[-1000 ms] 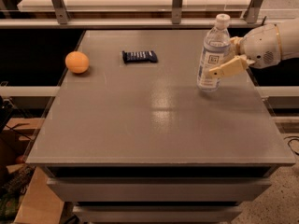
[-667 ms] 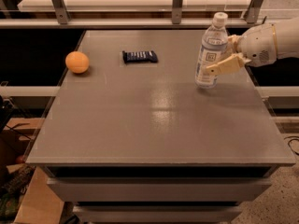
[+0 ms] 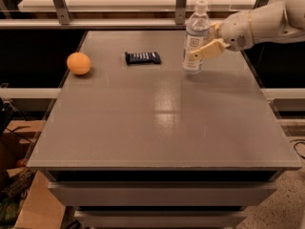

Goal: Move blue plastic bottle near rxbar blueberry

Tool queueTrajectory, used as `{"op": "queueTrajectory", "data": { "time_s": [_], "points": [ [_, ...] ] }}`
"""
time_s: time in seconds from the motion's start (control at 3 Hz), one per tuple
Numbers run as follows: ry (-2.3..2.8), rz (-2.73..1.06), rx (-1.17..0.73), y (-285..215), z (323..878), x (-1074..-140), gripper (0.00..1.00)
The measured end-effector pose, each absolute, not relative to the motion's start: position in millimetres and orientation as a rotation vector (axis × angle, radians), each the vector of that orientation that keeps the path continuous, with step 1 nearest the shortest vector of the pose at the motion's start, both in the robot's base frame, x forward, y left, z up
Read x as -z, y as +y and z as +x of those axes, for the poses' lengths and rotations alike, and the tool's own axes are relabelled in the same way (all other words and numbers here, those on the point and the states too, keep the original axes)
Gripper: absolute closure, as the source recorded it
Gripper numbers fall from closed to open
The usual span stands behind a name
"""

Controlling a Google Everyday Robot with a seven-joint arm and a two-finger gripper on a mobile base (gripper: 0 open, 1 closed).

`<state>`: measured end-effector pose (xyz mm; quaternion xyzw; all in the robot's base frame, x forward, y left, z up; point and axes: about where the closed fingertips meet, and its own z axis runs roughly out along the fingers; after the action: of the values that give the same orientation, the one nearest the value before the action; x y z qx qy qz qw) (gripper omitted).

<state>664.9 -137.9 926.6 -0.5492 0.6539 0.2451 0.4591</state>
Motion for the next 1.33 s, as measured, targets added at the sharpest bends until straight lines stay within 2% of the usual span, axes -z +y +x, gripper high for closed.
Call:
{"op": "queueTrajectory", "data": {
  "time_s": [0.33,1.33],
  "points": [
    [1.589,-1.358,-0.585,-111.3,697.4,-936.9,1.00],
    [1.611,-1.272,-0.535,-68.8,741.6,-932.4,1.00]
  ]
}}
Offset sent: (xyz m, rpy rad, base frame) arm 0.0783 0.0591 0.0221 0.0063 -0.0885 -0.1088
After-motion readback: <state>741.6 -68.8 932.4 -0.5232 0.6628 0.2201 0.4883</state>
